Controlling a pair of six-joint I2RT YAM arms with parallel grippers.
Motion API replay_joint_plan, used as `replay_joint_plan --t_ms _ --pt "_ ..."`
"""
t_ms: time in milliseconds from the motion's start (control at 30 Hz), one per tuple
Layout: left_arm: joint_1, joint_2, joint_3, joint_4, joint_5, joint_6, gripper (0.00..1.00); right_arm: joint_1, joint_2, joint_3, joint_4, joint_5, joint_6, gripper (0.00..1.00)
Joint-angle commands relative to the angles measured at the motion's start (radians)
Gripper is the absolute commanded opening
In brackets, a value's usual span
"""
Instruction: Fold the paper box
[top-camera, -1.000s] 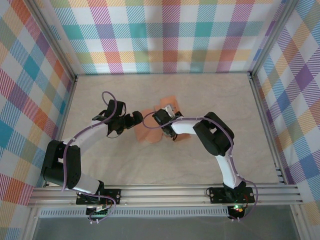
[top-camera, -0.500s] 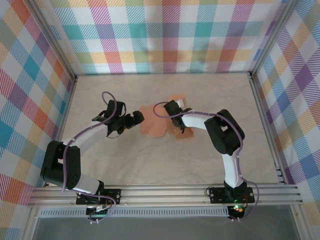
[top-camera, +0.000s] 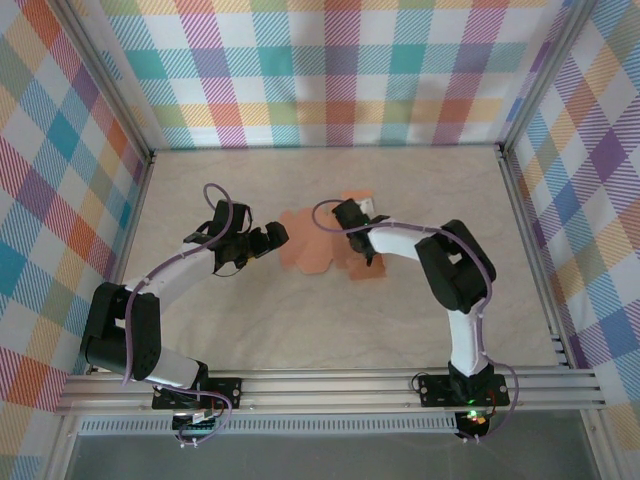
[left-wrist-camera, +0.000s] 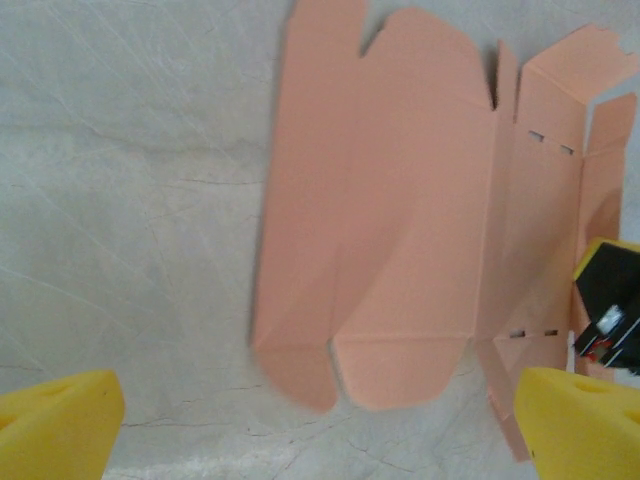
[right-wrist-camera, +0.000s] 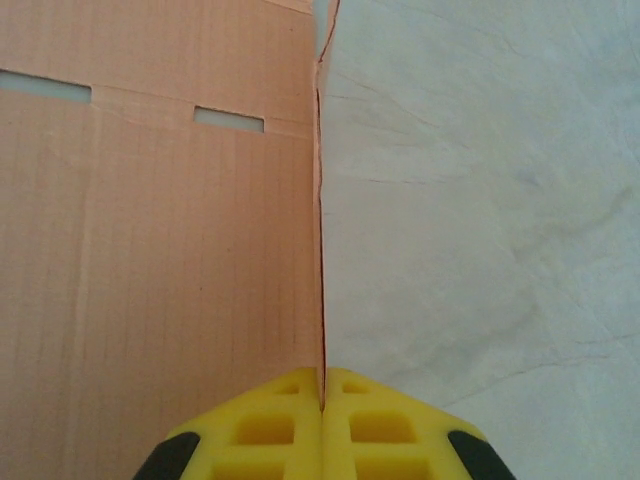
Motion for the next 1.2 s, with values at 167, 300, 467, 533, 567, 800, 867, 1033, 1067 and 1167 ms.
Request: replay_joint_plan --t_ms 167,300,467,533,567,800,867,1033,1067,1167 --pt "0.011 -0.033 -0.023 0.035 0.018 -0.008 1.0 0.067 0.114 0.098 -0.15 0.216 -0.001 0.0" --pt "0.011 -0.035 -0.025 0.029 0.011 -0.01 1.0 0.094 0.152 0.133 -0.179 0.262 0.02 0.0" --pt "0.011 -0.044 -0.023 0.025 0.008 -0.008 1.0 0.056 0.029 0.014 0.012 0.016 -0.094 0.0" --pt "0.012 -0.057 -0.029 0.054 0.02 -0.007 1.0 0.039 -0.038 -0.032 0.082 -0.116 -0.154 0.0" --pt "0.017 -0.065 -0.032 0.074 0.034 -0.012 1.0 0.034 -0.06 -0.043 0.1 -0.15 -0.183 0.0" --pt "0.062 -0.081 -0.061 0.368 0.119 -0.09 1.0 -0.044 -0.167 -0.055 0.121 -0.494 -0.274 0.02" --pt "0.065 -0.067 -0.048 0.425 0.124 -0.076 1.0 -0.069 -0.179 -0.041 0.099 -0.573 -0.288 0.02" --pt "0.063 0.028 0.064 0.437 0.103 0.056 1.0 -0.131 -0.174 0.024 0.013 -0.786 -0.386 0.0" --pt "0.063 0.055 0.089 0.421 0.079 0.085 1.0 -0.142 -0.169 0.039 -0.006 -0.822 -0.391 0.0" --pt "0.062 0.151 0.173 0.403 0.068 0.185 1.0 -0.175 -0.158 0.074 -0.043 -0.909 -0.403 0.0"
